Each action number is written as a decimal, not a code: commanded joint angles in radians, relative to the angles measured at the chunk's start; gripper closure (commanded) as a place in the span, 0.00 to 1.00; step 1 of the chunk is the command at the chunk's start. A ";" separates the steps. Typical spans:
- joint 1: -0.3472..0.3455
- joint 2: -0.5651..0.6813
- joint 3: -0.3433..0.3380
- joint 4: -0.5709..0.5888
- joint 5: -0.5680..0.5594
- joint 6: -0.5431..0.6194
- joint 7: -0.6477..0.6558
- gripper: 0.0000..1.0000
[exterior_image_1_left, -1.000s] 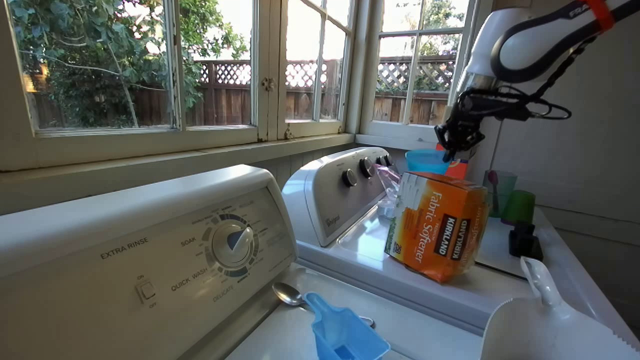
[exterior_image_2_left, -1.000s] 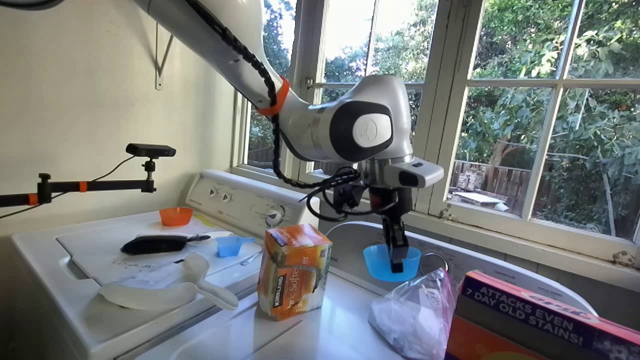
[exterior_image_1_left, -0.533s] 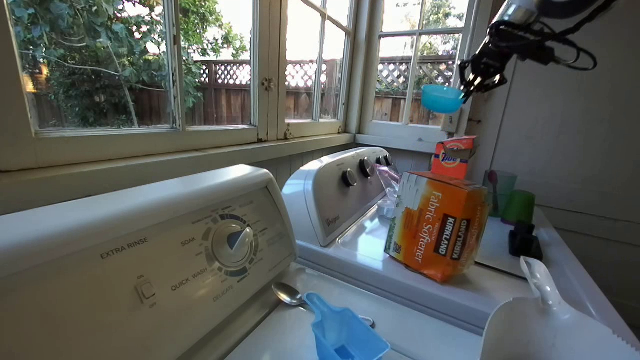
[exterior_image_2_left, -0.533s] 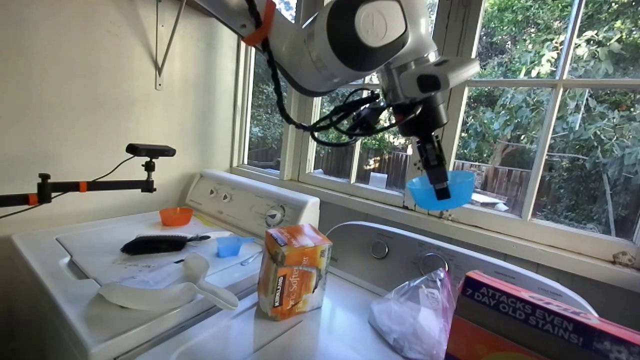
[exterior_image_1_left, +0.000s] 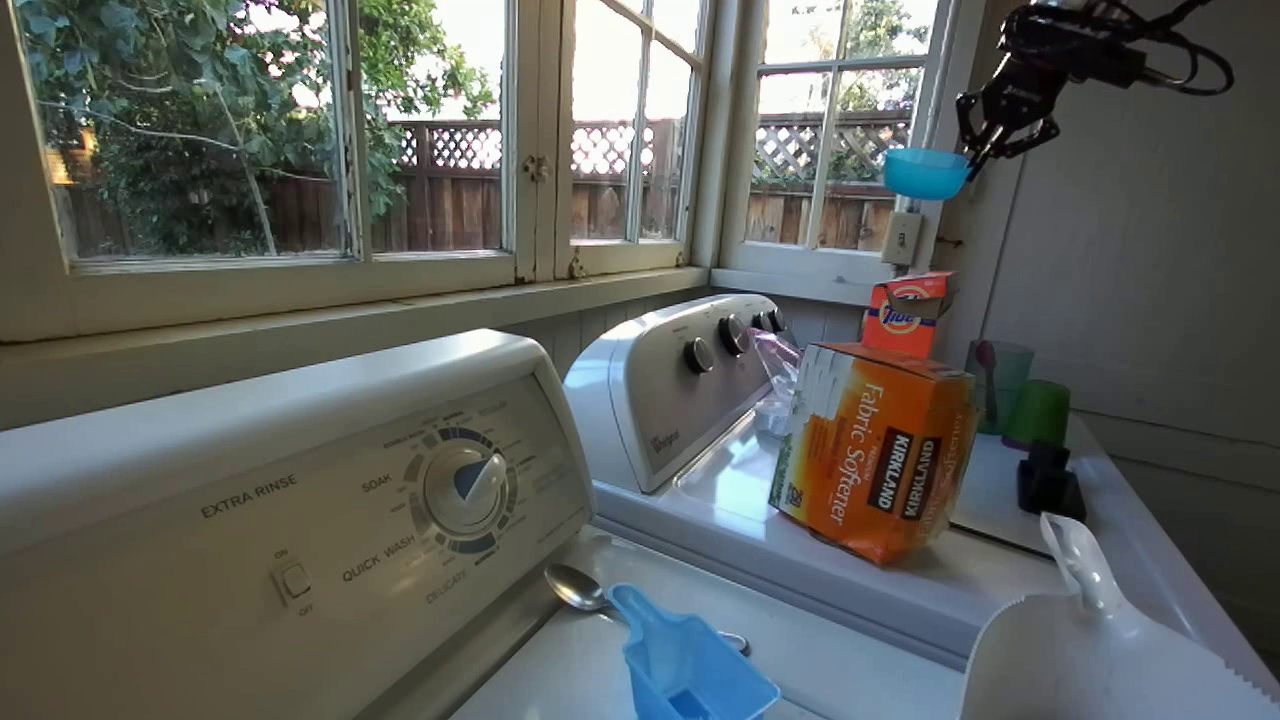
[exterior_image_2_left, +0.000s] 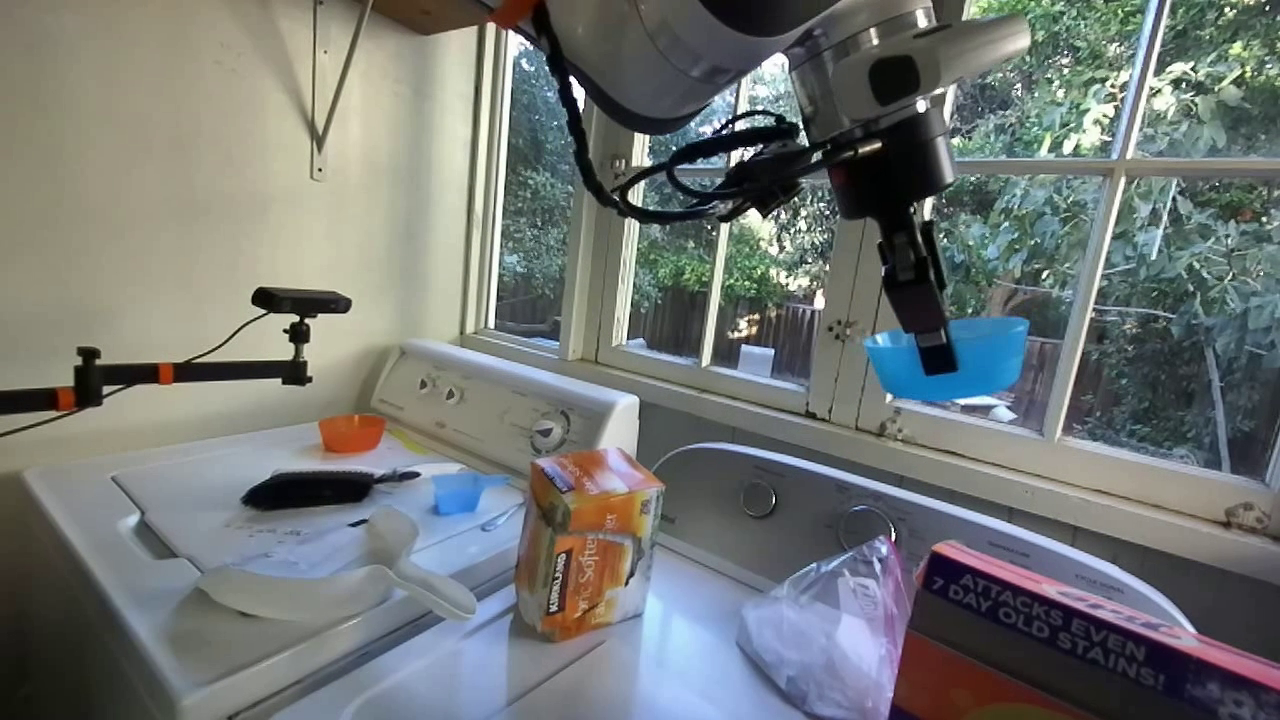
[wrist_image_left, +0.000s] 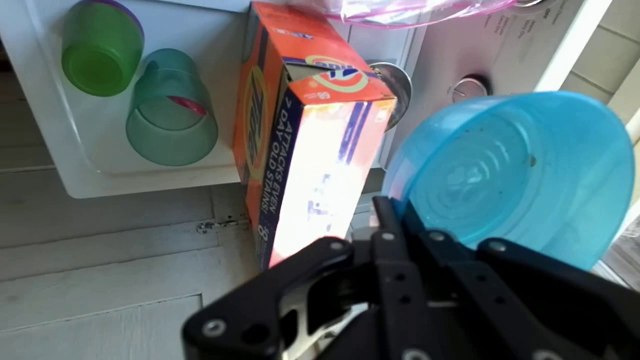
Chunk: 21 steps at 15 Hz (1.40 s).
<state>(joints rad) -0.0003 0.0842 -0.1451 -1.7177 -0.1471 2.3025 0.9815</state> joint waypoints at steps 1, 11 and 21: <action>-0.036 0.112 -0.010 0.124 -0.025 -0.125 0.127 0.99; -0.079 0.331 -0.035 0.341 0.080 -0.347 0.292 0.99; -0.094 0.418 -0.025 0.432 0.138 -0.357 0.327 0.99</action>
<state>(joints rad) -0.0748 0.4734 -0.1870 -1.3171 -0.0599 1.8993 1.3103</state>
